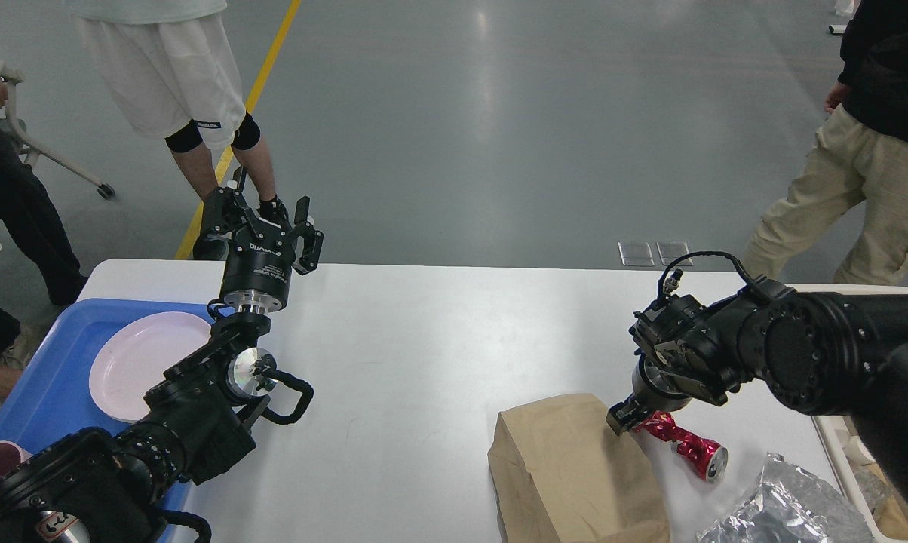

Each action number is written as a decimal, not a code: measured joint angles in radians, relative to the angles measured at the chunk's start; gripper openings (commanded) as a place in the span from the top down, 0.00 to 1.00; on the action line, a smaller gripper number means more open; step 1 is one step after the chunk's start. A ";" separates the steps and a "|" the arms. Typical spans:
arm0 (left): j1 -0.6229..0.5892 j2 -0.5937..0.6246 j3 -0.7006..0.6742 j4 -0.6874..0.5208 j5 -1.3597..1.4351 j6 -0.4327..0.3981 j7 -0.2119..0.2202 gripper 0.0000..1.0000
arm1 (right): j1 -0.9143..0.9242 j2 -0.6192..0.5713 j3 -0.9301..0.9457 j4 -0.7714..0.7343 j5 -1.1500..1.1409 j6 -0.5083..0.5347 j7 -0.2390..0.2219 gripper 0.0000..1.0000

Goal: Tidy desktop
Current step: 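Lower the right gripper onto the red can, then grasp the red can and carry it toward the white bin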

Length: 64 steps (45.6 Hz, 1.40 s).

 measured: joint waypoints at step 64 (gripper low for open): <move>0.000 0.000 0.000 0.000 0.000 0.000 0.000 0.03 | 0.657 -0.301 -0.063 -0.100 0.253 0.469 -0.001 1.00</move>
